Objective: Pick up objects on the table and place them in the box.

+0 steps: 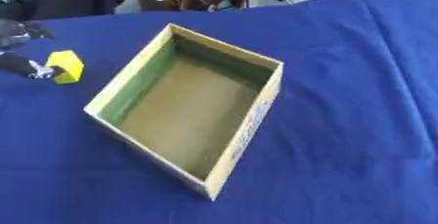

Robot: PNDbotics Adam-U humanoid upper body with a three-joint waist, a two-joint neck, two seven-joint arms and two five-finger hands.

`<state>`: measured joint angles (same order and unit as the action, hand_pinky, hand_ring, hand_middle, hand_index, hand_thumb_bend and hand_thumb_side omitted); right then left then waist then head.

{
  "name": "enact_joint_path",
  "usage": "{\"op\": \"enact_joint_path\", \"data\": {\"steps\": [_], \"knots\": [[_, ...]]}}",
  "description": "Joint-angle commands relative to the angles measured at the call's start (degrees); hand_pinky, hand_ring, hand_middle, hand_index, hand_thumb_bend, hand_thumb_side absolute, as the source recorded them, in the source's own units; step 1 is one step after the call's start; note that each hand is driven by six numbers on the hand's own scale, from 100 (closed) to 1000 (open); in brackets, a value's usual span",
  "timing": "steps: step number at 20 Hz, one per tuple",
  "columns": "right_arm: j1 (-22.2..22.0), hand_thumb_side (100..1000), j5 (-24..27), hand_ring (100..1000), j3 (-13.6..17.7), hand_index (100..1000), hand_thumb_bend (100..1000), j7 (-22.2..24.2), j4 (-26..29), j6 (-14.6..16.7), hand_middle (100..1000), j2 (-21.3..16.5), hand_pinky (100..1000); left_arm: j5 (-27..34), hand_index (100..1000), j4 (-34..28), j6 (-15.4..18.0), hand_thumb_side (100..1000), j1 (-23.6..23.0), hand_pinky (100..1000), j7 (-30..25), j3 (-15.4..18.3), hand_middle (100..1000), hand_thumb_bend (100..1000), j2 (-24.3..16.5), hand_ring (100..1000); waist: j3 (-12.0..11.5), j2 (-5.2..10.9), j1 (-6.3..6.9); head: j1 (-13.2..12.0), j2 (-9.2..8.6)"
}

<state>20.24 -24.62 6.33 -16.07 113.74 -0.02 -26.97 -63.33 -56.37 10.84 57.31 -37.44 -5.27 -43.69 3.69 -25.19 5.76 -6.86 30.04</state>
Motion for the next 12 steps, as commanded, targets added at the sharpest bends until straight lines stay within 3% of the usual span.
{"op": "enact_joint_path", "data": {"steps": [1, 6, 10, 11, 12], "knots": [[0.7, 563, 0.4, 715, 0.2, 767, 100, -0.1, 0.9, -0.2, 674, -0.7, 692, -2.8, 1000, -1.9, 0.4, 632, 1.4, 911, -2.8, 2.3, 986, 334, -1.0, 929, 0.2, 0.96, -0.08, -0.2, -0.97], [0.9, 559, 0.4, 714, 0.1, 765, 100, -0.1, 0.9, -0.2, 673, -0.6, 692, -4.8, 1000, -2.8, 0.0, 590, 1.5, 913, -5.6, 3.7, 991, 233, -0.5, 930, 0.8, 0.25, 0.08, -0.4, -1.51], [1.1, 555, 0.4, 713, 0.0, 763, 100, -0.2, 0.9, -0.2, 672, -0.7, 691, -4.7, 1000, -2.2, -0.2, 604, 1.5, 918, -6.6, 4.0, 1000, 274, -0.4, 935, 1.2, -0.30, 0.24, -0.5, -1.78], [1.0, 553, 0.4, 711, 0.0, 758, 100, -0.2, 0.9, -0.2, 668, -0.7, 691, -4.6, 1000, -2.3, -0.1, 667, 1.5, 927, -7.0, 3.9, 1000, 451, -0.5, 943, 1.2, -0.42, 0.25, -0.5, -1.74], [0.9, 552, 0.4, 710, 0.0, 757, 100, -0.2, 0.9, -0.3, 667, -0.8, 691, -4.4, 1000, -2.6, 0.0, 705, 1.6, 931, -7.3, 3.9, 1000, 550, -0.7, 945, 1.1, -0.51, 0.25, -0.4, -1.66]]}}
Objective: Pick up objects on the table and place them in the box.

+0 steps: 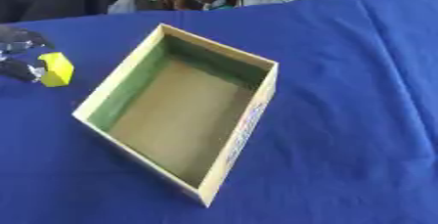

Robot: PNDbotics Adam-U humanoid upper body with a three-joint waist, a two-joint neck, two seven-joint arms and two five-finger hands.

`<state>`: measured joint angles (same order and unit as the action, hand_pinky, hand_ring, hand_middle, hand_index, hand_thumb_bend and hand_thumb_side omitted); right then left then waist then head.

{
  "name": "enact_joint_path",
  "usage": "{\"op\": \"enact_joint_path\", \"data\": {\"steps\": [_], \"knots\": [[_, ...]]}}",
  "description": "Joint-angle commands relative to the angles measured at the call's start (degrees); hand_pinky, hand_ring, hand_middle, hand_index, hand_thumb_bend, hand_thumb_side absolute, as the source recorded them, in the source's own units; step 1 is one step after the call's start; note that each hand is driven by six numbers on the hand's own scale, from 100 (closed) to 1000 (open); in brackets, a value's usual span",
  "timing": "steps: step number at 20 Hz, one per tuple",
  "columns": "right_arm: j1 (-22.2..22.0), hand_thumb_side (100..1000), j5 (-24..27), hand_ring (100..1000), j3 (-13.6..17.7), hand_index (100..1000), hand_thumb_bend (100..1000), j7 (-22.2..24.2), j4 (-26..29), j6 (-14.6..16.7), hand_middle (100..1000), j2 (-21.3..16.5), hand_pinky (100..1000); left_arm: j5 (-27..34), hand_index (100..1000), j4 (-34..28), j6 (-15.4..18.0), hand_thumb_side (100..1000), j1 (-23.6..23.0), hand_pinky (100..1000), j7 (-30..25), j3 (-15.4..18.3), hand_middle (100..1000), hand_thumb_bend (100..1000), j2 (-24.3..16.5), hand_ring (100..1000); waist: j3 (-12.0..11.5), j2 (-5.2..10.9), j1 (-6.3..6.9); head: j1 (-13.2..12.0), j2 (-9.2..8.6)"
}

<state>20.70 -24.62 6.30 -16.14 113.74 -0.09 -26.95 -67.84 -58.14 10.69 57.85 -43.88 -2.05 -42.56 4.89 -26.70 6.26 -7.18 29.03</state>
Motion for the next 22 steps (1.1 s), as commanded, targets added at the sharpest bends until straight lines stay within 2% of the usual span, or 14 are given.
{"op": "enact_joint_path", "data": {"steps": [1, 2, 3, 5, 8, 10, 12, 15, 16, 17, 18, 20, 22], "knots": [[0.3, 551, 0.3, 706, 0.0, 752, 100, -0.1, 0.9, -0.3, 663, -0.9, 690, -0.1, 1000, -1.4, 0.0, 758, 1.2, 948, -0.9, 0.8, 1000, 667, -2.3, 957, -0.1, 0.93, -0.23, 0.0, -0.54], [0.2, 551, 0.3, 706, 0.0, 752, 100, -0.1, 0.9, -0.3, 663, -0.9, 690, -0.5, 1000, -1.9, -0.3, 758, 1.3, 948, -0.9, 1.0, 1000, 667, -2.8, 957, -0.2, 0.88, -0.21, 0.0, -0.47], [0.0, 547, 0.3, 705, 0.0, 751, 100, 0.0, 0.9, -0.4, 662, -0.9, 691, -1.2, 1000, -2.4, -0.7, 808, 1.6, 958, -0.8, 1.3, 1000, 752, -3.2, 970, -0.3, 0.87, -0.13, 0.0, -0.34], [-0.1, 545, 0.3, 705, -0.1, 750, 100, 0.0, 0.9, -0.4, 662, -0.9, 691, -2.8, 1000, -3.2, -2.2, 809, 2.0, 957, -0.6, 2.0, 1000, 751, -4.5, 972, -0.3, 0.78, 0.01, 0.0, -0.30], [-0.1, 543, 0.4, 703, -0.2, 749, 100, 0.1, 0.9, -0.4, 660, -0.8, 692, -5.5, 1000, -3.6, -3.3, 792, 2.0, 952, -0.6, 2.3, 1000, 723, -4.3, 971, -0.4, 0.71, 0.08, -0.3, -0.44], [-0.1, 542, 0.4, 702, -0.3, 746, 100, 0.2, 0.9, -0.4, 660, -0.8, 692, -6.9, 1000, -3.7, -3.1, 807, 2.0, 953, -0.7, 2.6, 1000, 718, -4.2, 971, -0.4, 0.69, 0.08, -0.4, -0.58], [-0.2, 541, 0.5, 701, -0.4, 746, 100, 0.3, 0.9, -0.4, 659, -0.7, 693, -8.3, 1000, -3.9, -3.3, 825, 2.1, 956, -0.4, 2.8, 1000, 659, -4.3, 974, -0.4, 0.64, 0.04, -0.3, -0.71], [-0.3, 540, 0.5, 701, -0.4, 745, 100, 0.4, 0.9, -0.5, 659, -0.7, 693, -9.3, 1000, -4.2, -3.4, 829, 2.3, 957, 0.0, 3.1, 1000, 647, -4.4, 976, -0.5, 0.62, -0.04, -0.2, -0.55], [-0.4, 540, 0.5, 701, -0.4, 746, 100, 0.4, 0.9, -0.5, 659, -0.7, 693, -9.1, 1000, -4.2, -3.3, 819, 2.3, 957, -0.2, 3.1, 1000, 669, -4.4, 976, -0.6, 0.62, -0.05, -0.2, -0.44], [-0.4, 539, 0.5, 701, -0.4, 746, 100, 0.4, 0.9, -0.6, 659, -0.7, 694, -8.7, 1000, -4.1, -3.1, 831, 2.4, 949, -0.6, 3.1, 1000, 727, -4.4, 966, -0.6, 0.63, -0.05, -0.2, -0.37], [-0.4, 539, 0.5, 701, -0.4, 746, 100, 0.4, 0.9, -0.6, 659, -0.7, 694, -8.1, 1000, -4.1, -2.9, 831, 2.4, 949, -1.0, 3.0, 1000, 727, -4.4, 966, -0.7, 0.64, -0.05, -0.1, -0.32], [-0.4, 538, 0.5, 702, -0.5, 746, 100, 0.5, 0.9, -0.6, 660, -0.7, 694, -6.7, 1000, -3.9, -2.5, 858, 2.3, 937, -1.7, 3.1, 1000, 811, -4.0, 959, -0.8, 0.63, -0.07, -0.2, -0.35], [-0.4, 536, 0.5, 702, -0.5, 746, 100, 0.6, 0.9, -0.6, 660, -0.6, 695, -4.9, 1000, -3.0, -2.3, 858, 2.3, 930, -2.3, 3.3, 1000, 824, -3.3, 953, -0.7, 0.55, -0.08, -0.2, -0.52]]}}
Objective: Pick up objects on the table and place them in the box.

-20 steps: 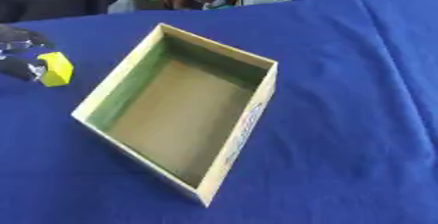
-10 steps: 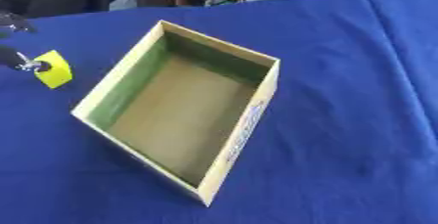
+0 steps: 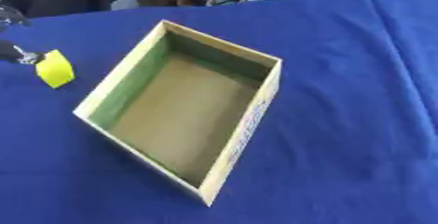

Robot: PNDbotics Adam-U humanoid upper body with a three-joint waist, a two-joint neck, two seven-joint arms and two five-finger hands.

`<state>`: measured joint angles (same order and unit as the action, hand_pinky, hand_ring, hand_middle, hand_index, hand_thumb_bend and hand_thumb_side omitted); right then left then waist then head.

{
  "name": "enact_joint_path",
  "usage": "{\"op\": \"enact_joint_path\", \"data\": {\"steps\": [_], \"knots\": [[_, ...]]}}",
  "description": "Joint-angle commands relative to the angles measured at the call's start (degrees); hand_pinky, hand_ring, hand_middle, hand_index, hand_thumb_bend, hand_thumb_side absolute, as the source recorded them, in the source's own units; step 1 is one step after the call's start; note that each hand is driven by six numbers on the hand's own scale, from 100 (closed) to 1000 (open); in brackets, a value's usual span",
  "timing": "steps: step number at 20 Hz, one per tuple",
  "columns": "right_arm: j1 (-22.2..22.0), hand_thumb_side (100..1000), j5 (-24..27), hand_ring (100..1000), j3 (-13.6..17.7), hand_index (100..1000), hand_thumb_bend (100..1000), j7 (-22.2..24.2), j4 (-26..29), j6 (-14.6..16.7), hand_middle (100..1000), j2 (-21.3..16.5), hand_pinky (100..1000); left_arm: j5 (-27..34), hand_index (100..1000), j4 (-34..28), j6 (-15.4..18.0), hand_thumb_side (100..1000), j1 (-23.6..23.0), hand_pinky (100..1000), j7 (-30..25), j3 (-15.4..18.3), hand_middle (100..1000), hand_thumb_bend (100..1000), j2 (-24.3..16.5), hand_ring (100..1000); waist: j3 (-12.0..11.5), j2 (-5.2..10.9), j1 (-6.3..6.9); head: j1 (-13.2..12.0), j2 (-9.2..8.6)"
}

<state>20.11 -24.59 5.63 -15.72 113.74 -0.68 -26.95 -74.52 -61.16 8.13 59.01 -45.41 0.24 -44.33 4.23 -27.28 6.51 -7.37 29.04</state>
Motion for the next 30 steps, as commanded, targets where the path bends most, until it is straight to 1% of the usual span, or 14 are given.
{"op": "enact_joint_path", "data": {"steps": [1, 7, 11, 16, 17, 19, 20, 21, 23, 24, 26, 27, 30], "knots": [[0.3, 537, 0.5, 703, 0.2, 746, 100, 0.2, 0.9, 0.0, 660, -0.5, 695, 2.6, 1000, 0.6, 0.3, 858, 1.1, 931, -1.0, 1.1, 1000, 829, -1.2, 953, 0.1, 1.06, -0.35, 0.0, -0.61], [0.5, 533, 0.6, 703, 0.1, 746, 100, 0.2, 0.9, 0.0, 661, -0.5, 696, 7.4, 1000, 2.5, -1.0, 858, 1.3, 926, -2.3, 0.7, 1000, 874, -0.8, 945, 0.7, 0.51, -0.28, -0.3, -1.14], [0.6, 530, 0.6, 703, -0.1, 746, 100, 0.3, 0.9, 0.1, 660, -0.4, 697, 8.7, 1000, 2.9, -1.9, 860, 1.3, 920, -2.2, 0.7, 994, 857, -0.7, 939, 0.7, 0.20, -0.15, -0.3, -1.45], [0.8, 529, 0.7, 703, -0.3, 745, 100, 0.5, 0.9, 0.1, 660, -0.3, 697, 8.5, 1000, 3.6, -2.4, 857, 1.2, 920, -1.5, 0.6, 992, 850, -0.5, 938, 0.9, 0.04, -0.12, -0.5, -1.69], [0.8, 527, 0.7, 703, -0.3, 744, 100, 0.5, 0.9, 0.2, 659, -0.2, 698, 8.5, 1000, 3.9, -2.4, 838, 1.1, 898, -1.2, 0.7, 941, 788, -0.3, 895, 1.1, -0.17, -0.18, -0.5, -1.87], [1.0, 528, 0.8, 704, -0.3, 744, 100, 0.6, 0.9, 0.2, 660, -0.2, 698, 8.4, 1000, 4.9, -2.7, 826, 0.8, 856, -0.5, 0.9, 895, 758, 0.1, 855, 1.4, -0.49, -0.27, -0.7, -2.01], [1.0, 528, 0.8, 704, -0.3, 744, 100, 0.6, 0.9, 0.3, 660, -0.2, 698, 8.4, 1000, 5.4, -2.9, 826, 0.8, 856, -0.2, 1.0, 895, 758, 0.3, 855, 1.4, -0.58, -0.29, -0.7, -2.02], [1.1, 527, 0.8, 704, -0.3, 745, 100, 0.6, 0.9, 0.3, 659, -0.2, 698, 8.5, 1000, 5.8, -3.0, 813, 0.8, 826, 0.1, 1.1, 888, 726, 0.3, 835, 1.4, -0.68, -0.30, -0.7, -2.03], [1.1, 526, 0.8, 704, -0.3, 745, 100, 0.6, 0.9, 0.3, 660, -0.1, 699, 8.6, 1000, 6.4, -3.2, 797, 0.7, 801, 0.3, 1.1, 878, 698, 0.4, 803, 1.4, -0.86, -0.32, -0.7, -1.97], [1.1, 526, 0.8, 705, -0.3, 745, 100, 0.6, 0.9, 0.3, 660, -0.1, 699, 8.9, 1000, 6.6, -3.1, 785, 0.7, 787, 0.4, 1.1, 863, 670, 0.5, 783, 1.3, -0.94, -0.32, -0.7, -1.93], [1.2, 526, 0.8, 705, -0.4, 745, 100, 0.7, 0.9, 0.2, 660, 0.0, 700, 9.8, 1000, 7.0, -3.0, 761, 0.6, 751, 0.5, 1.1, 843, 627, 0.8, 745, 1.3, -1.07, -0.36, -0.7, -1.96], [1.2, 526, 0.7, 705, -0.3, 745, 100, 0.6, 0.9, 0.2, 660, 0.0, 700, 10.3, 1000, 7.2, -3.0, 760, 0.5, 747, 0.5, 1.1, 842, 625, 0.8, 742, 1.3, -1.11, -0.37, -0.7, -1.97], [1.2, 525, 0.7, 706, -0.2, 745, 100, 0.5, 0.9, 0.2, 661, 0.0, 701, 12.3, 1000, 8.0, -3.1, 727, 0.4, 707, 0.7, 1.4, 834, 562, 1.2, 691, 1.4, -1.24, -0.45, -0.8, -2.07]]}}
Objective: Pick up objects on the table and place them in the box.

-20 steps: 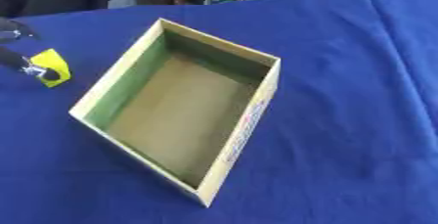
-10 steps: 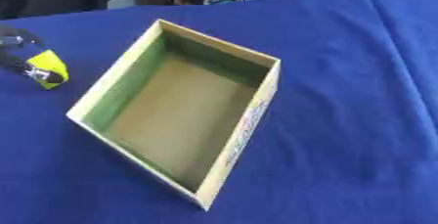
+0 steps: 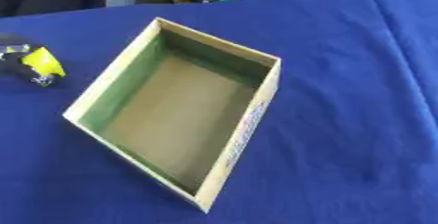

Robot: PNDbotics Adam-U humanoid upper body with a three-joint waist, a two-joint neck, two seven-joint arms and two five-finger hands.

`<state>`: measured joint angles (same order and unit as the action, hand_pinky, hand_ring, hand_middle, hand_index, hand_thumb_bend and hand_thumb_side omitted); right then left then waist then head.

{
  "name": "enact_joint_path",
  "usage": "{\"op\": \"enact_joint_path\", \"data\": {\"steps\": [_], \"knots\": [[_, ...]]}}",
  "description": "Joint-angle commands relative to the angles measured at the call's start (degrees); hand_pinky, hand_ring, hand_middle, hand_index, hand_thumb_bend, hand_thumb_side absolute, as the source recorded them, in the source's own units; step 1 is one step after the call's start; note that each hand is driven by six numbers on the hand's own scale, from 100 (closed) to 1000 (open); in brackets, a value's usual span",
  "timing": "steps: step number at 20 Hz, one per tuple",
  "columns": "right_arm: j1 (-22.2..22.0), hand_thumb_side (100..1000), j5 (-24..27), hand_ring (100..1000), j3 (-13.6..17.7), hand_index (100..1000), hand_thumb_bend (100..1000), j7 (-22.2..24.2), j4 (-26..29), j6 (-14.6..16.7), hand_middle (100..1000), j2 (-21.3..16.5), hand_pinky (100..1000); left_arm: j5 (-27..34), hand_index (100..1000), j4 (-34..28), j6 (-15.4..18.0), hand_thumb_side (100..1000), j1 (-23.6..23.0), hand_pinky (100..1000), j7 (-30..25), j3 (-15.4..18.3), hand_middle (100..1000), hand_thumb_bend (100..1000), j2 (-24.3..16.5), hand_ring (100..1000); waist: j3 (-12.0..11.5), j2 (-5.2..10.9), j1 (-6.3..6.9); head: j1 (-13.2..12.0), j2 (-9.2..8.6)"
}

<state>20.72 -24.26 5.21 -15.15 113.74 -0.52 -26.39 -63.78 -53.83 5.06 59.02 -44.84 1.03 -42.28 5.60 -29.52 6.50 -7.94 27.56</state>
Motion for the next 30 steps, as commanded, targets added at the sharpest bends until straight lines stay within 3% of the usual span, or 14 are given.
{"op": "enact_joint_path", "data": {"steps": [1, 8, 13, 16, 17, 18, 22, 28, 30], "knots": [[0.6, 525, 0.3, 706, 0.2, 745, 100, -0.2, 0.9, 0.0, 661, -0.5, 701, 2.4, 1000, 1.0, -0.1, 727, 0.4, 707, 0.3, 0.7, 834, 562, -0.7, 691, 0.0, 0.96, -0.47, -0.2, -0.62], [0.6, 522, 0.2, 707, 0.3, 744, 100, -0.5, 0.9, -0.4, 661, -0.4, 701, 6.4, 996, 2.1, -1.0, 650, 0.4, 617, 2.1, 0.5, 765, 358, -0.5, 587, -0.1, 0.77, -0.54, -0.1, -0.40], [0.4, 520, 0.2, 708, 0.3, 744, 100, -0.5, 0.9, -0.6, 661, -0.3, 702, 8.0, 902, 1.4, -1.3, 629, 0.9, 548, 4.6, 0.1, 624, 187, -0.6, 525, -0.4, 0.99, -0.57, 0.0, -0.06], [0.3, 519, 0.3, 707, 0.3, 744, 100, -0.5, 0.9, -0.6, 661, -0.3, 702, 7.1, 791, 0.2, -1.3, 606, 1.2, 433, 6.8, 0.0, 532, 102, -0.9, 442, -0.4, 1.30, -0.55, 0.2, 0.19], [0.3, 519, 0.3, 707, 0.3, 744, 100, -0.5, 0.9, -0.6, 661, -0.3, 702, 6.6, 791, -0.1, -1.3, 606, 1.2, 433, 7.7, -0.1, 532, 102, -0.9, 442, -0.4, 1.37, -0.54, 0.3, 0.27], [0.3, 517, 0.3, 707, 0.3, 744, 100, -0.6, 0.9, -0.6, 661, -0.3, 702, 6.0, 742, -0.4, -1.3, 572, 1.2, 363, 8.5, -0.2, 490, 100, -1.0, 392, -0.5, 1.49, -0.53, 0.4, 0.40], [0.3, 514, 0.5, 707, 0.3, 744, 100, -0.6, 0.9, -0.5, 661, -0.2, 702, 2.9, 655, -2.0, -1.3, 537, 1.5, 254, 12.1, -0.5, 428, 100, -1.0, 324, -0.7, 2.16, -0.59, 0.7, 1.20], [0.0, 542, 0.9, 707, 0.4, 744, 100, -0.5, 0.9, -0.5, 662, 0.2, 702, -1.4, 634, -3.6, -1.4, 496, 1.8, 220, 16.9, -1.3, 424, 100, -1.1, 322, -1.6, 3.75, -0.73, 1.1, 2.18], [-0.1, 511, 1.0, 707, 0.4, 745, 100, -0.5, 0.9, -0.5, 661, 0.3, 702, -2.4, 634, -4.0, -1.4, 491, 1.8, 222, 17.7, -1.7, 427, 100, -1.2, 326, -1.9, 4.33, -0.80, 1.3, 2.41]]}}
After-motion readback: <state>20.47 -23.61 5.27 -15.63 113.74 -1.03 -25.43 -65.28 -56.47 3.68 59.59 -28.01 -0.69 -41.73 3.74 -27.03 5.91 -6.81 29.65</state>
